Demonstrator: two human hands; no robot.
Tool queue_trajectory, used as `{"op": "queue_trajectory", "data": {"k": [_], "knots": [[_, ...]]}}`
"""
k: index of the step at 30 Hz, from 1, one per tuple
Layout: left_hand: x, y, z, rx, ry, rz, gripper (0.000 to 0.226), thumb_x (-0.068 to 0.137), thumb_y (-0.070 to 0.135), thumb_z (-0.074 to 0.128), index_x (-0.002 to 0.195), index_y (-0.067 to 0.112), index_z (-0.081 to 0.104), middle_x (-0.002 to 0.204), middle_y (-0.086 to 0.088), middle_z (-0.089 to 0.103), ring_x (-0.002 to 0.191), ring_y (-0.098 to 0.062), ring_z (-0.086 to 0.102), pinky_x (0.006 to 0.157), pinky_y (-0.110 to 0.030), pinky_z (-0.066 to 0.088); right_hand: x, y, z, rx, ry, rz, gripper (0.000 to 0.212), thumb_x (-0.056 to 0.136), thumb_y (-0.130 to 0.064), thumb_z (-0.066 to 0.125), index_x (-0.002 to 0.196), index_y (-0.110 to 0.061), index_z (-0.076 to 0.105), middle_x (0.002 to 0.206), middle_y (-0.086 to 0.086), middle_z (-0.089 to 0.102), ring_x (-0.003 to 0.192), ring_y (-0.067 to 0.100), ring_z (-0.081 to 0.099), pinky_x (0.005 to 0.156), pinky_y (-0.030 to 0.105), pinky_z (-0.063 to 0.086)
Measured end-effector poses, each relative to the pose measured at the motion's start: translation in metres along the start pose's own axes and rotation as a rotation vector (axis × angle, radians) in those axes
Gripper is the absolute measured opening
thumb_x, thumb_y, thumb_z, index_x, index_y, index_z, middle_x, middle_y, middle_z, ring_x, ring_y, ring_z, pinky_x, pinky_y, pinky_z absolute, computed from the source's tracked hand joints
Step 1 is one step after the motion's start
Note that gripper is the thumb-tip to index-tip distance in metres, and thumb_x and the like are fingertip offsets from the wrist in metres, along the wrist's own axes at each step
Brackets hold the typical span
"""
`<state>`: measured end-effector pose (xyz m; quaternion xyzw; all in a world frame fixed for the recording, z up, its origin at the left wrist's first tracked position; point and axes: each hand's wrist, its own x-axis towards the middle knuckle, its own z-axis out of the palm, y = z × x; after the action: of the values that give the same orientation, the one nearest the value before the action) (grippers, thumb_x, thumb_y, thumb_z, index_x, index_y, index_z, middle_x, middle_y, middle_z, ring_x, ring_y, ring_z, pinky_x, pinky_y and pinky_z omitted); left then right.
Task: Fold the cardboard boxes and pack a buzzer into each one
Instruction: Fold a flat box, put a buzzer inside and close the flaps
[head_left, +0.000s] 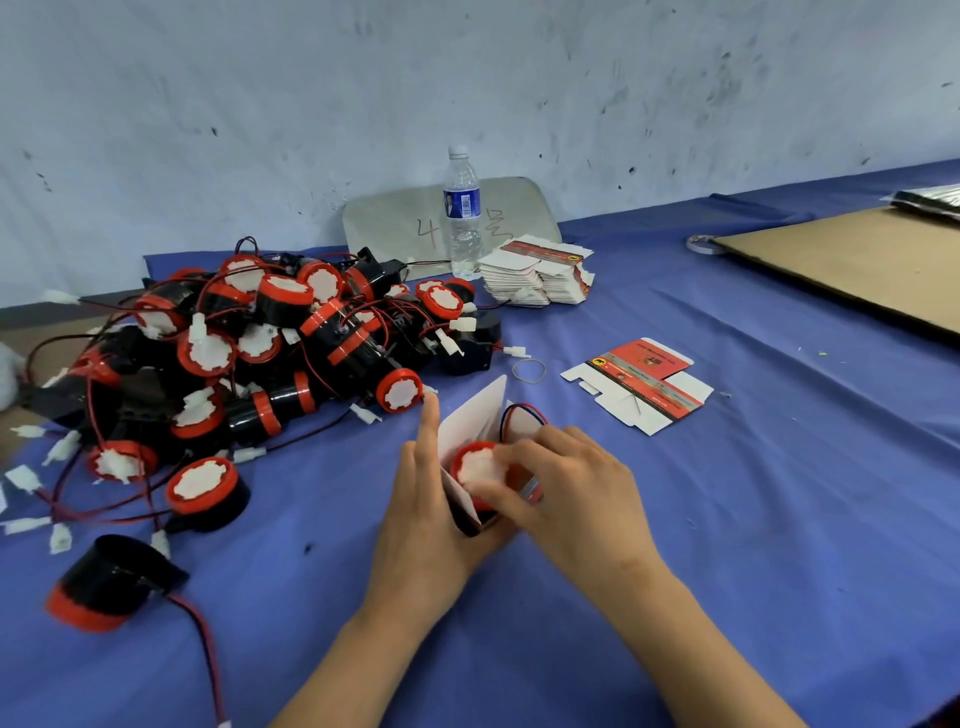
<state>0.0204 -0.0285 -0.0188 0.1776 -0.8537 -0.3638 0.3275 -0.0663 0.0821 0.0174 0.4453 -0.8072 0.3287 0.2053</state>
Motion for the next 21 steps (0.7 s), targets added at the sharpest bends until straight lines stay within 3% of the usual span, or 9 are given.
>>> {"op": "queue_trajectory", "data": {"k": [3, 5, 8, 10, 12, 14, 16, 18, 21], "knots": [[-0.001, -0.002, 0.0, 0.028, 0.003, 0.048, 0.12, 0.067, 0.044, 0.081, 0.133, 0.071, -0.015, 0.123, 0.029, 0.037, 0.092, 0.009, 0.052, 0.07, -0.025, 0.05, 0.0, 0.001, 0.002, 0.033, -0.235, 0.051, 0.035, 0.094, -0.05, 0.051, 0.091, -0.024, 0.074, 0.087, -0.008, 0.059, 0.084, 0.016, 0.054, 0.066, 0.029, 0.045], [-0.001, -0.003, -0.002, 0.04, 0.01, 0.091, 0.113, 0.073, 0.034, 0.08, 0.131, 0.075, -0.009, 0.131, 0.025, 0.032, 0.092, 0.012, 0.051, 0.066, -0.022, 0.05, -0.001, 0.004, 0.003, 0.08, -0.289, 0.08, 0.032, 0.096, -0.046, 0.048, 0.099, -0.026, 0.072, 0.096, -0.009, 0.056, 0.09, 0.013, 0.053, 0.073, 0.032, 0.047], [-0.001, 0.002, -0.002, 0.136, 0.007, 0.18, 0.073, 0.077, 0.029, 0.076, 0.127, 0.066, 0.037, 0.141, 0.028, 0.023, 0.099, 0.012, 0.051, 0.072, -0.027, 0.055, 0.0, 0.006, 0.002, 0.18, -0.305, 0.068, 0.022, 0.094, -0.033, 0.054, 0.094, -0.021, 0.073, 0.092, -0.008, 0.056, 0.083, 0.013, 0.055, 0.073, 0.037, 0.049], [0.0, 0.005, -0.001, 0.175, 0.05, 0.189, 0.038, 0.077, 0.026, 0.077, 0.105, 0.042, 0.057, 0.149, 0.012, 0.03, 0.095, -0.001, 0.055, 0.068, -0.03, 0.056, 0.001, 0.007, 0.002, 0.326, -0.251, 0.083, 0.015, 0.089, -0.019, 0.06, 0.083, -0.018, 0.074, 0.083, -0.008, 0.057, 0.072, 0.013, 0.056, 0.068, 0.038, 0.05], [0.002, 0.006, -0.001, 0.192, 0.077, 0.168, 0.02, 0.079, 0.027, 0.077, 0.088, 0.029, 0.059, 0.154, 0.004, 0.029, 0.091, -0.004, 0.055, 0.065, -0.025, 0.051, 0.003, 0.008, -0.001, 0.539, -0.088, 0.132, 0.016, 0.081, -0.007, 0.058, 0.084, -0.017, 0.072, 0.083, -0.007, 0.063, 0.071, 0.012, 0.062, 0.068, 0.03, 0.053], [0.003, 0.006, -0.001, 0.187, 0.081, 0.156, 0.017, 0.081, 0.027, 0.077, 0.076, 0.025, 0.061, 0.158, 0.007, 0.022, 0.095, -0.003, 0.049, 0.069, -0.022, 0.046, 0.005, 0.011, -0.006, 0.725, 0.051, 0.193, 0.027, 0.078, 0.0, 0.052, 0.091, -0.019, 0.066, 0.087, -0.009, 0.07, 0.079, 0.01, 0.068, 0.073, 0.021, 0.054], [0.003, 0.006, -0.002, 0.188, 0.087, 0.15, 0.02, 0.082, 0.024, 0.077, 0.071, 0.023, 0.06, 0.159, 0.012, 0.019, 0.102, 0.003, 0.042, 0.072, -0.023, 0.047, 0.009, 0.018, -0.01, 0.824, 0.129, 0.242, 0.025, 0.085, 0.001, 0.054, 0.095, -0.02, 0.062, 0.094, -0.011, 0.072, 0.087, 0.01, 0.071, 0.079, 0.028, 0.056], [0.004, 0.007, -0.003, 0.191, 0.08, 0.139, 0.02, 0.082, 0.028, 0.076, 0.07, 0.021, 0.062, 0.155, 0.013, 0.026, 0.1, 0.016, 0.035, 0.075, -0.021, 0.045, 0.011, 0.025, -0.014, 0.795, 0.15, 0.215, 0.023, 0.091, 0.0, 0.054, 0.094, -0.021, 0.063, 0.096, -0.011, 0.072, 0.09, 0.01, 0.071, 0.082, 0.035, 0.057], [0.006, 0.008, -0.005, 0.186, 0.079, 0.139, 0.016, 0.079, 0.028, 0.078, 0.072, 0.019, 0.068, 0.137, 0.011, 0.043, 0.093, 0.011, 0.041, 0.072, -0.015, 0.044, 0.01, 0.027, -0.016, 0.714, 0.106, 0.114, 0.032, 0.084, -0.003, 0.052, 0.106, -0.024, 0.062, 0.105, -0.007, 0.068, 0.094, 0.009, 0.068, 0.084, 0.023, 0.054]]}}
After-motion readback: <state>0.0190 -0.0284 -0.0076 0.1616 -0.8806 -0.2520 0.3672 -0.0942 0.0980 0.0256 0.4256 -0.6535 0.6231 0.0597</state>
